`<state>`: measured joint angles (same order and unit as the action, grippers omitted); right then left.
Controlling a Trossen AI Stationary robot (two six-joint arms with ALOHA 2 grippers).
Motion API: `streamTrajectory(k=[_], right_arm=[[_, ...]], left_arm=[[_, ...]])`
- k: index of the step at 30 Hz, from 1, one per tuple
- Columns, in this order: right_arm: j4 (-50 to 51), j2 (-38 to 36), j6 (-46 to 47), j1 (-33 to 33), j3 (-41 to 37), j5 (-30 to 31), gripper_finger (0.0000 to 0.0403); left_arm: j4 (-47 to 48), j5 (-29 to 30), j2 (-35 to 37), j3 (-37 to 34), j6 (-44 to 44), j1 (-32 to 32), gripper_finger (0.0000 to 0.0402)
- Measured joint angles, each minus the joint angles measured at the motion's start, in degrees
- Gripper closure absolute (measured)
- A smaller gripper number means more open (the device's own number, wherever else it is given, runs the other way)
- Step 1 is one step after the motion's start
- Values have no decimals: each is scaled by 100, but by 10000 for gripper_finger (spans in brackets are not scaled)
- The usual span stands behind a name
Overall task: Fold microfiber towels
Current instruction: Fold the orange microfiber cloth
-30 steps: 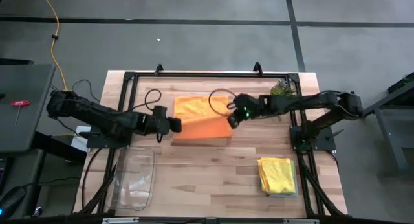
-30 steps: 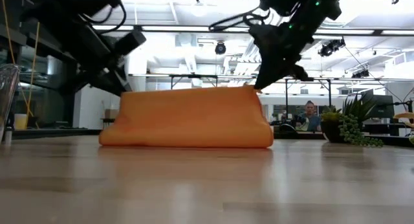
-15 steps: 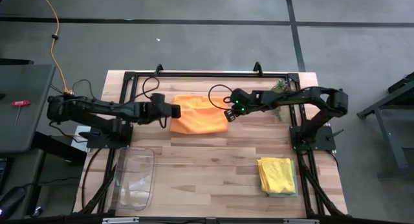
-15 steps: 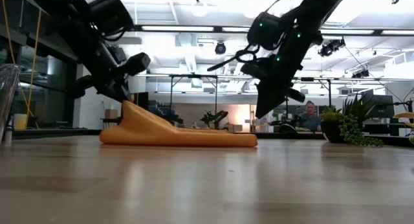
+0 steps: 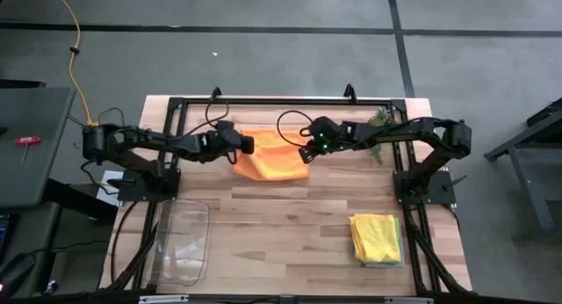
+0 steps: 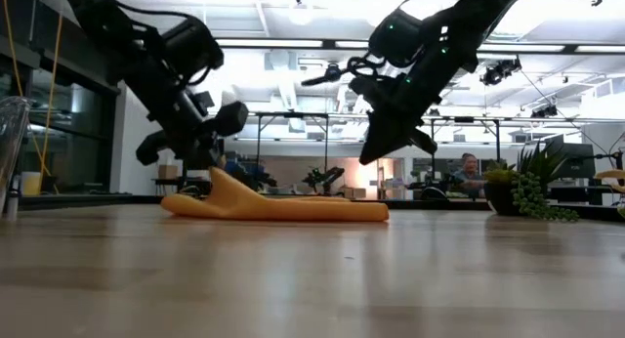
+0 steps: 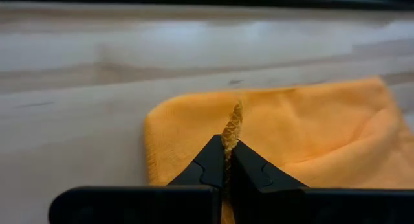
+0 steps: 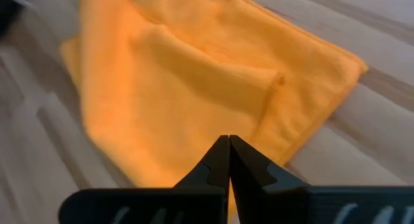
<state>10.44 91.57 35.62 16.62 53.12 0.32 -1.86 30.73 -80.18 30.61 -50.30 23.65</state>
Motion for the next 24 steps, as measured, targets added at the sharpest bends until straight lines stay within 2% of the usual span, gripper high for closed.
streamTrajectory(k=[4,7,12,18,21,24], right_arm=[[-75,16,11,92,0,-213,401],[-166,174,-162,320,4,-629,384],[-360,572,-182,836,4,-1203,304],[-945,965,372,1400,4,-2071,202],[-1078,1115,601,1427,4,-2123,177],[-1250,1248,688,1387,4,-2219,172]], left_arm=[[76,-250,-153,0,-43,81,401],[76,-333,-195,0,-46,81,401],[71,-361,-192,0,-31,64,401],[71,-453,-192,0,57,66,401],[71,-455,-192,0,57,70,401],[71,-456,-192,0,57,70,401]])
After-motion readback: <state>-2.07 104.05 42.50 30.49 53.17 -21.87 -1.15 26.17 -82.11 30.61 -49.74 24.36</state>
